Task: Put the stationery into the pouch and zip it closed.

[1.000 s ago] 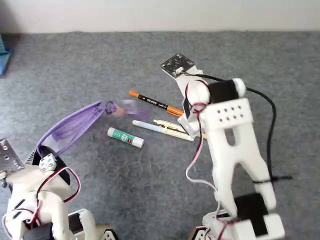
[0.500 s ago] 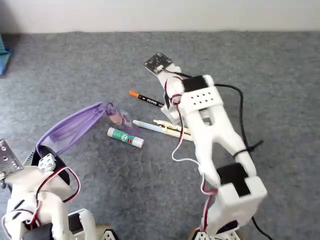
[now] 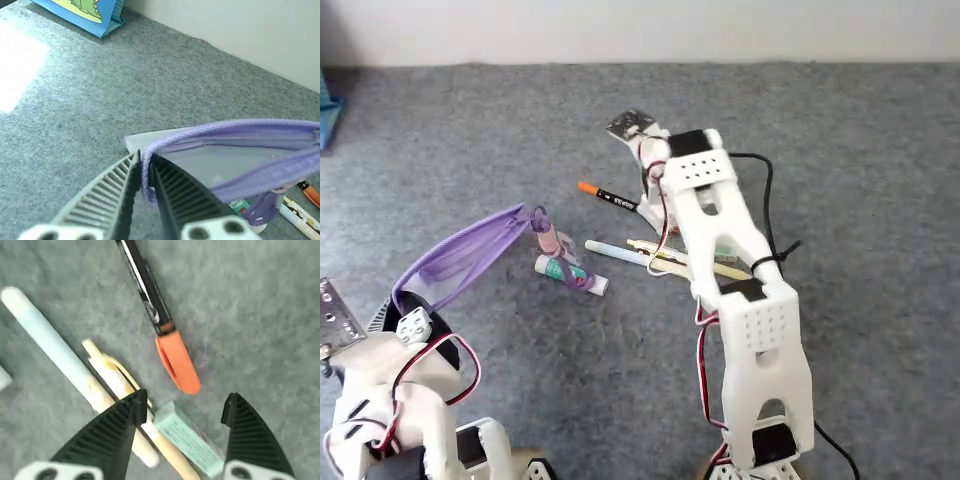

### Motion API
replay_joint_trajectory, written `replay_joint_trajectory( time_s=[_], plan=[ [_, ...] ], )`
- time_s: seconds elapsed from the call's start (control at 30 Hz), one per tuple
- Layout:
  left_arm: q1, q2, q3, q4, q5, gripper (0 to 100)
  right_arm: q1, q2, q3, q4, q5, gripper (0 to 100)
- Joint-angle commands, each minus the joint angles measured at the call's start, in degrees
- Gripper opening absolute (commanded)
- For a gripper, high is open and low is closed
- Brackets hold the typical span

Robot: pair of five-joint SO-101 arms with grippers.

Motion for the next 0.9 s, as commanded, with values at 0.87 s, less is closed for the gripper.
replay_joint_trajectory(
  time_s=[0.87],
  plan=[
    [-0.35, 0.09, -2.77, 0.26, 0.53, 1, 4.18, -0.4, -0.7, 9.1, 17.41, 25.6]
  ],
)
